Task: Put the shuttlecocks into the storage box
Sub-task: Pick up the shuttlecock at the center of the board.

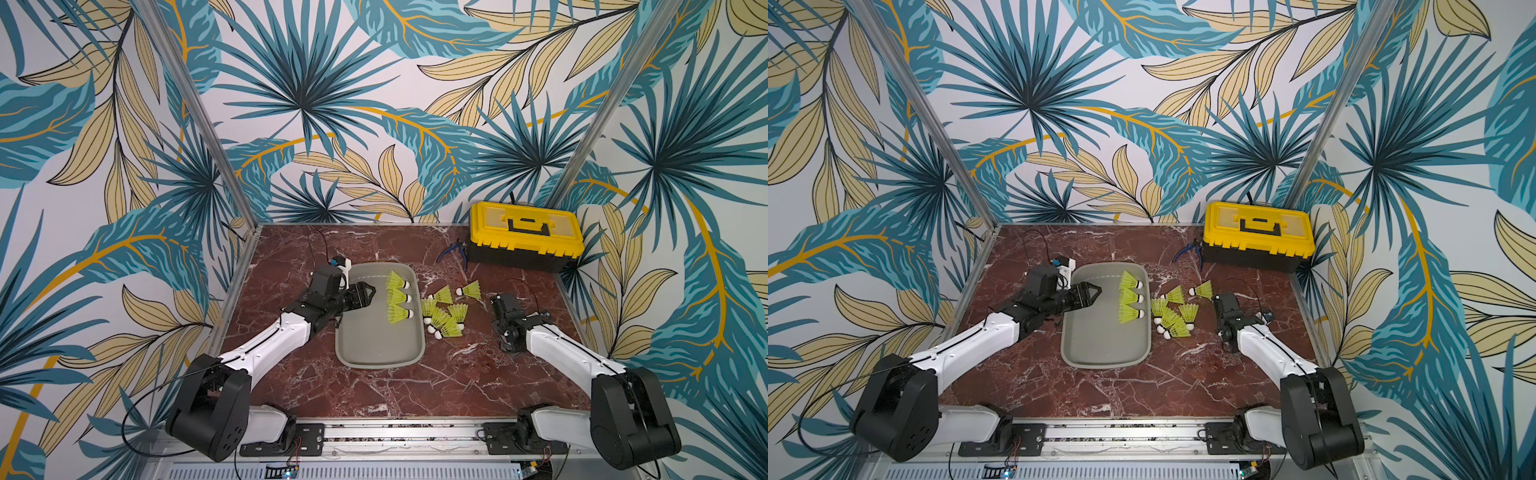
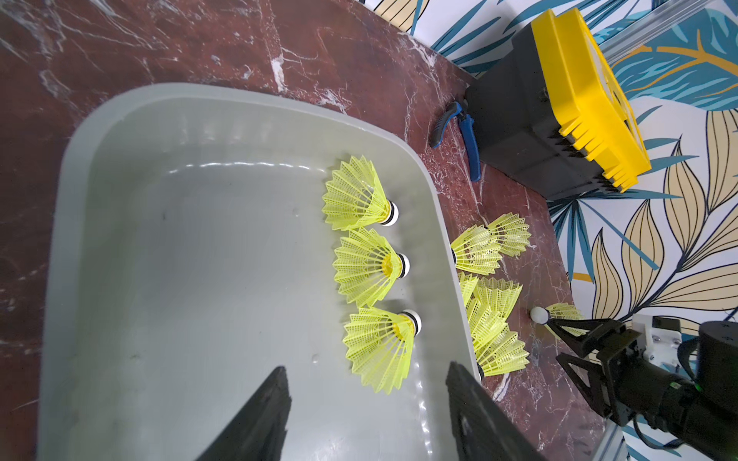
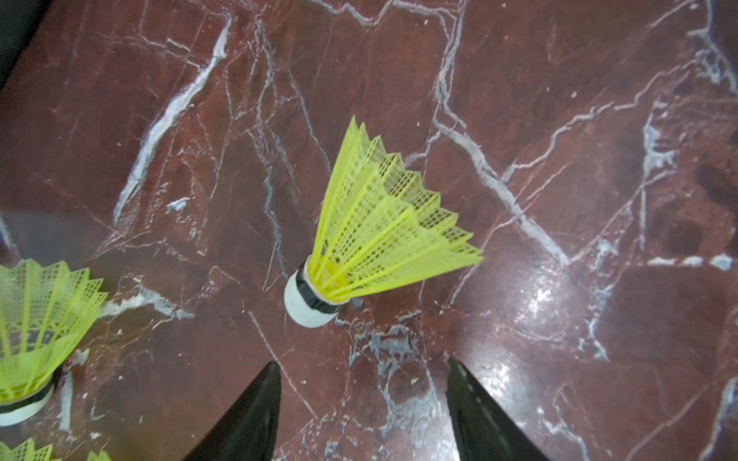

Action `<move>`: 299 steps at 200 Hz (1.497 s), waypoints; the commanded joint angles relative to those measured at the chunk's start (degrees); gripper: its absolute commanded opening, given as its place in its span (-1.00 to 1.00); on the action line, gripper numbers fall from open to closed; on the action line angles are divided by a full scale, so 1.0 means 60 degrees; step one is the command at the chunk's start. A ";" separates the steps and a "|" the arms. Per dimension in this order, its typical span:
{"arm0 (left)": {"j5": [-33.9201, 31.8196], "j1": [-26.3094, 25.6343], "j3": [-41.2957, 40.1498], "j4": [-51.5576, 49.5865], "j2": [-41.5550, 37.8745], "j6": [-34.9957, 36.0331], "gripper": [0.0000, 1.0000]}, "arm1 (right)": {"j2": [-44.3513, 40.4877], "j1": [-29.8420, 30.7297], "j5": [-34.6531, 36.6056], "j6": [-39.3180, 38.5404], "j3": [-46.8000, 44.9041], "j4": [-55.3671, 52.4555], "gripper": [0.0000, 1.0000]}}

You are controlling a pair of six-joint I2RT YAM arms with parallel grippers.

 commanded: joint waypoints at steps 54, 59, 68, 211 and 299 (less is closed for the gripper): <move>0.0140 0.0132 -0.0294 -0.0122 -0.0175 0.0208 0.30 | 0.1227 -0.0606 -0.0377 -0.0105 0.0878 -0.0158 0.27; 0.0139 0.0136 -0.0295 -0.0115 -0.0175 0.0209 0.30 | 0.1320 -0.0648 -0.0423 -0.0117 0.0931 -0.0161 0.27; 0.0140 0.0146 -0.0310 -0.0122 -0.0176 0.0224 0.30 | 0.1504 -0.0715 -0.0511 -0.0133 0.0991 -0.0144 0.26; 0.0340 0.0354 -0.0486 0.0001 -0.0175 0.0223 0.30 | 0.3106 -0.1162 -0.0663 -0.0029 0.1819 -0.0599 -0.34; 0.0437 0.0411 -0.0456 -0.0025 -0.0204 0.0208 0.30 | 0.2897 -0.1210 -0.0608 -0.0507 0.1489 -0.0213 -0.64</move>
